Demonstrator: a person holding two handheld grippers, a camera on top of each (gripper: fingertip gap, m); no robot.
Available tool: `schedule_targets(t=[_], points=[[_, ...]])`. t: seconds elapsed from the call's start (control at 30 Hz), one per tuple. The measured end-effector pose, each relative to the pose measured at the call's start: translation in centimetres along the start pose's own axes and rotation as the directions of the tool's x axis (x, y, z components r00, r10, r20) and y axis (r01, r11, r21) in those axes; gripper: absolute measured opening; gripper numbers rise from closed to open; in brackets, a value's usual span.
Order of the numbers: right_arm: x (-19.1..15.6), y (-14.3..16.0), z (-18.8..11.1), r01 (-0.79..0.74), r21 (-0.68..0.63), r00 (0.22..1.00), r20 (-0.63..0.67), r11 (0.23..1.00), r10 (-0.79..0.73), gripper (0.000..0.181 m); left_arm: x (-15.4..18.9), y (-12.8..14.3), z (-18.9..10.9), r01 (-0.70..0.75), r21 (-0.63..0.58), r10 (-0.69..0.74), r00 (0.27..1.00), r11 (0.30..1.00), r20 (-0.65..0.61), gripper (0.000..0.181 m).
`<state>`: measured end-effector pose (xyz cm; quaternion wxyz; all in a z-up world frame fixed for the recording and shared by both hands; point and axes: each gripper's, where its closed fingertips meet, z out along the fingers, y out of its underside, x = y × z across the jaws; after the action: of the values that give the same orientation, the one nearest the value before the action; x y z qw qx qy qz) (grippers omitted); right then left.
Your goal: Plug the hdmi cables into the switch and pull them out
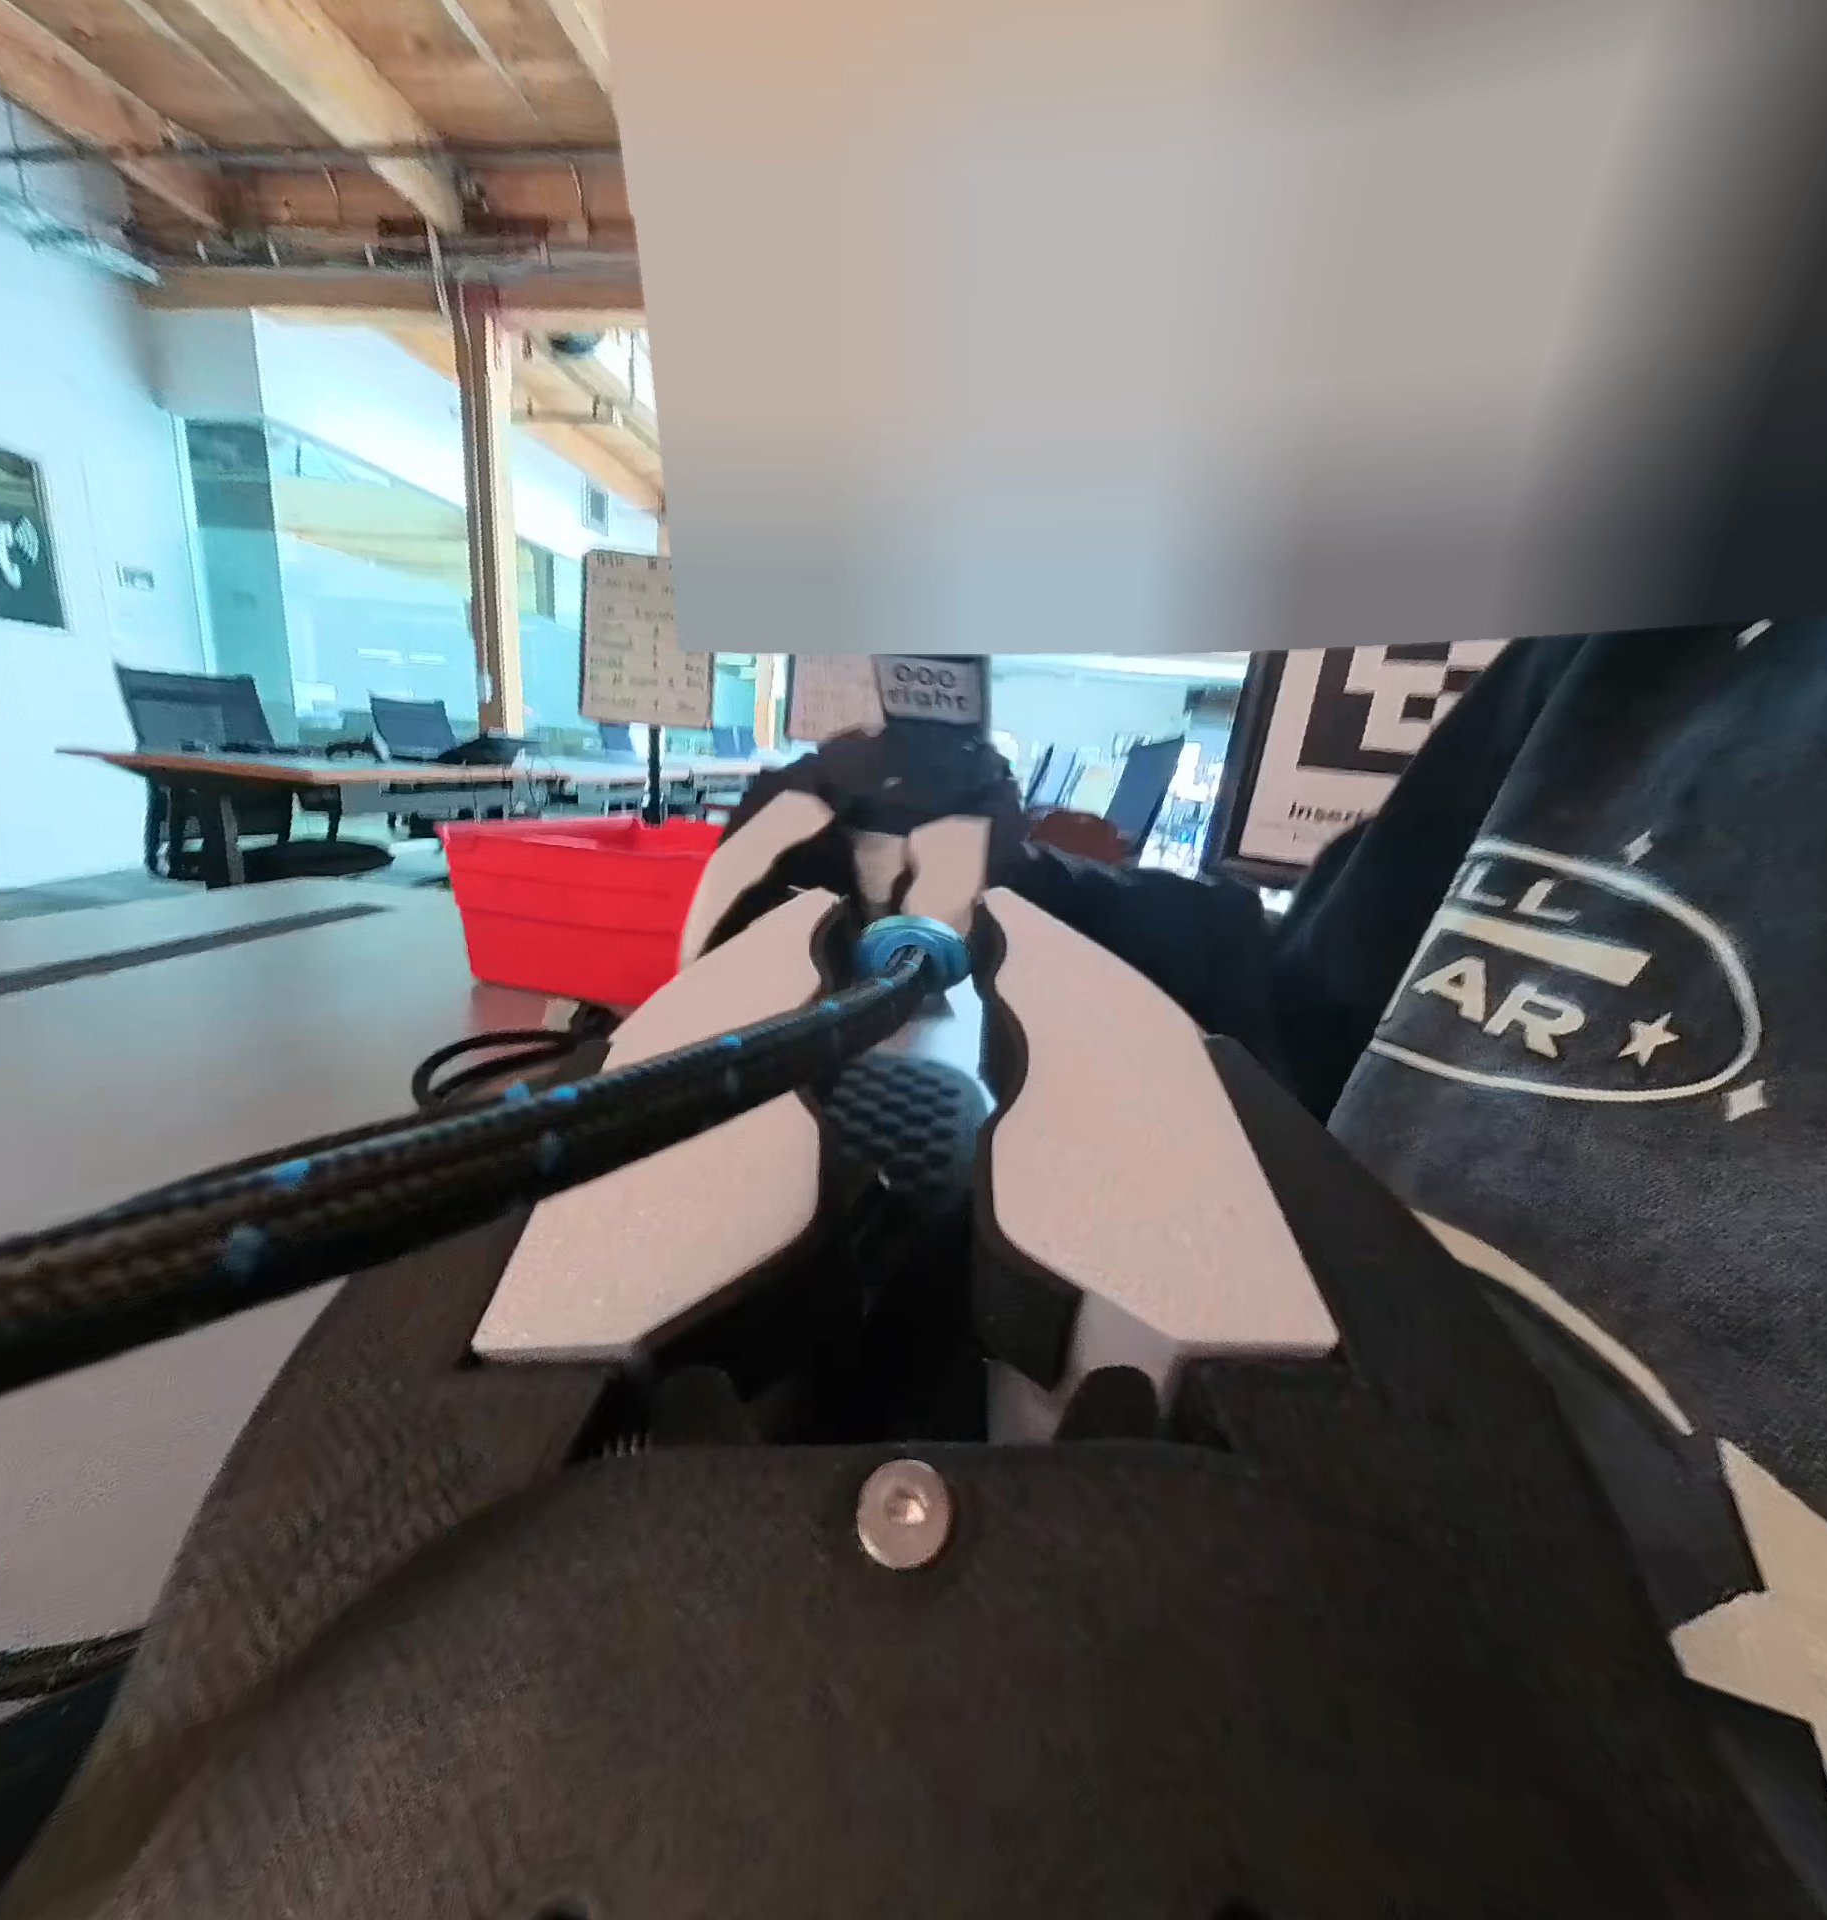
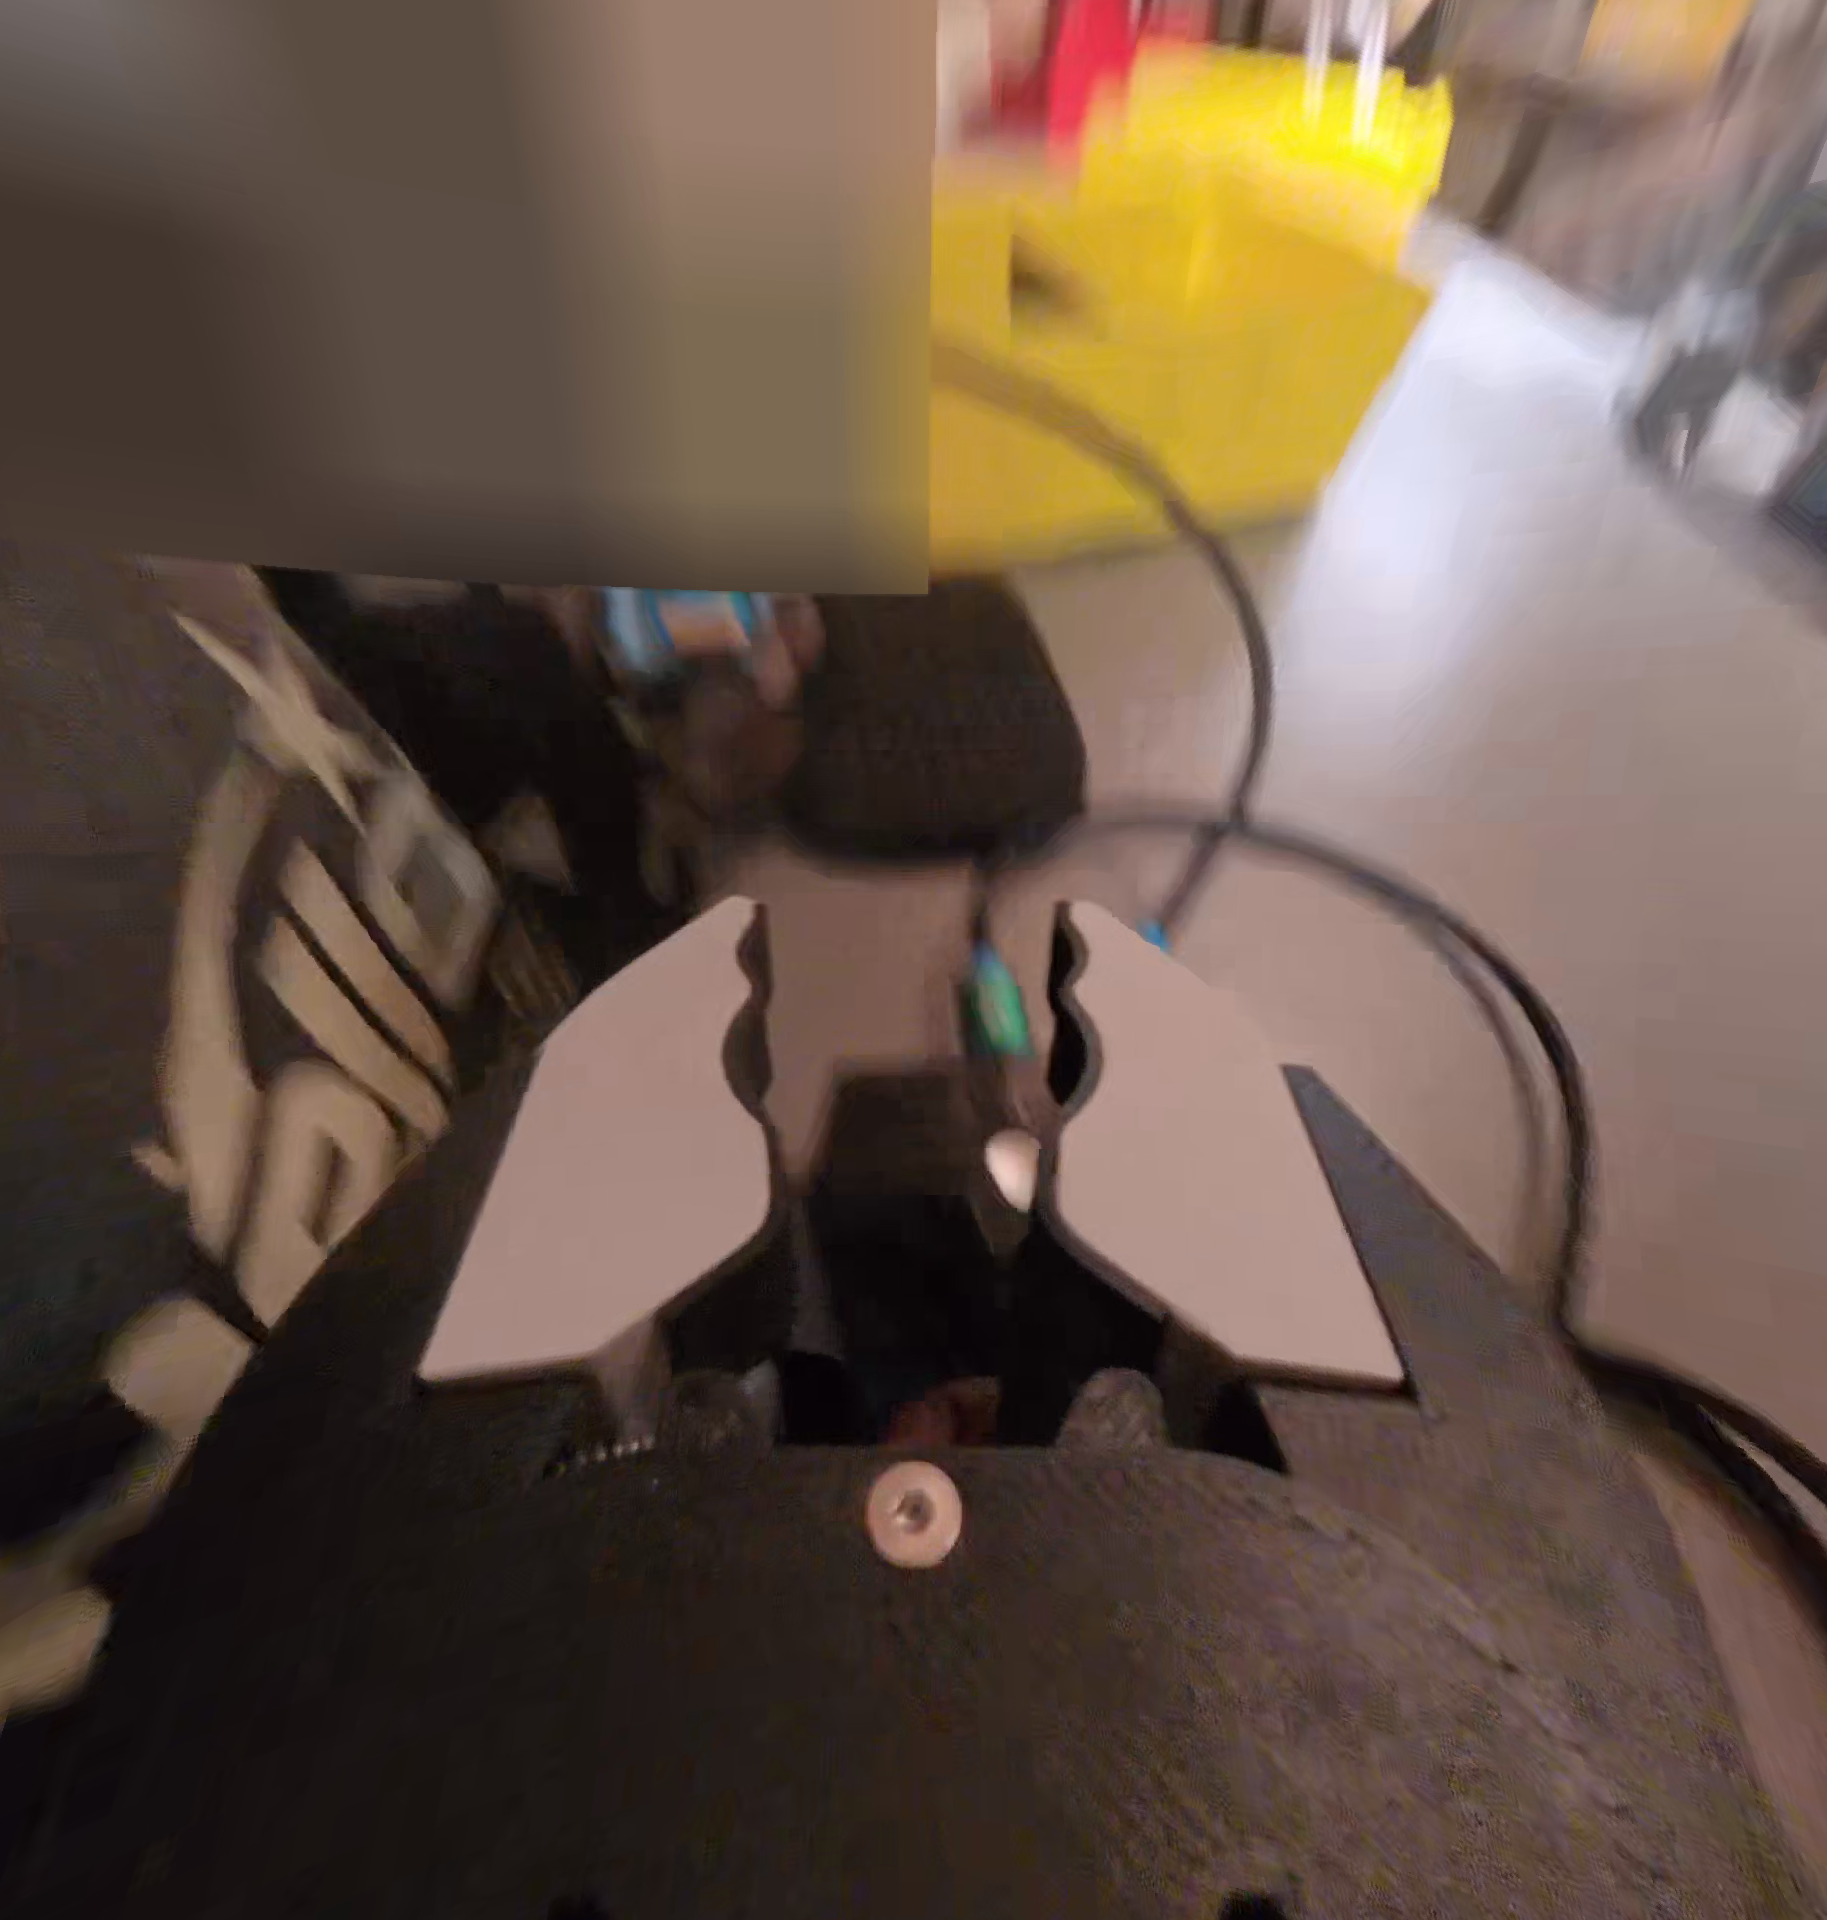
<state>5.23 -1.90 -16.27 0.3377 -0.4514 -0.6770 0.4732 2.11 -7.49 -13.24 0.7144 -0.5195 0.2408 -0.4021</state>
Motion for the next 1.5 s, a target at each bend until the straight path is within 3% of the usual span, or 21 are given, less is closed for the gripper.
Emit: schedule_targets(t=[0.07,0.2,0.57,0.8,1.17,1.5], points=[[-2.3,-3.2,0.4,-0.089,0.242,0.993,0.103,0.966,0.066,0.039,0.3,-0.3,-0.1,0.011,0.03,-0.01,1.0,1.0,-0.021,0.021],[-4.3,-3.8,2.9,-0.175,0.313,0.973,0.202,0.933,0.114,0.039,0.6,-0.1,0.0,-0.001,0.025,0.002,1.0,1.0,-0.029,0.021],[-4.7,-3.9,4.3,-0.078,0.32,0.982,0.186,0.944,0.018,0.015,0.7,0.1,0.2,-0.006,0.009,0.006,0.999,1.0,-0.039,0.021],[-4.9,-3.2,3.4,-0.071,0.289,0.974,0.224,0.955,0.005,0.015,1.3,0.5,0.2,-0.022,-0.035,0.02,0.998,0.999,-0.068,0.023],[-4.4,-2.9,1.9,-0.031,0.289,0.986,0.166,0.957,-0.018,0.015,0.7,0.6,-0.3,0.004,-0.075,-0.008,0.999,0.997,-0.05,0.016],[-4.8,-2.6,2.1,-0.023,0.266,0.985,0.168,0.964,-0.022,0.015,1.1,1.2,-0.2,-0.005,-0.115,-0.004,0.997,0.993,-0.075,0.011]])
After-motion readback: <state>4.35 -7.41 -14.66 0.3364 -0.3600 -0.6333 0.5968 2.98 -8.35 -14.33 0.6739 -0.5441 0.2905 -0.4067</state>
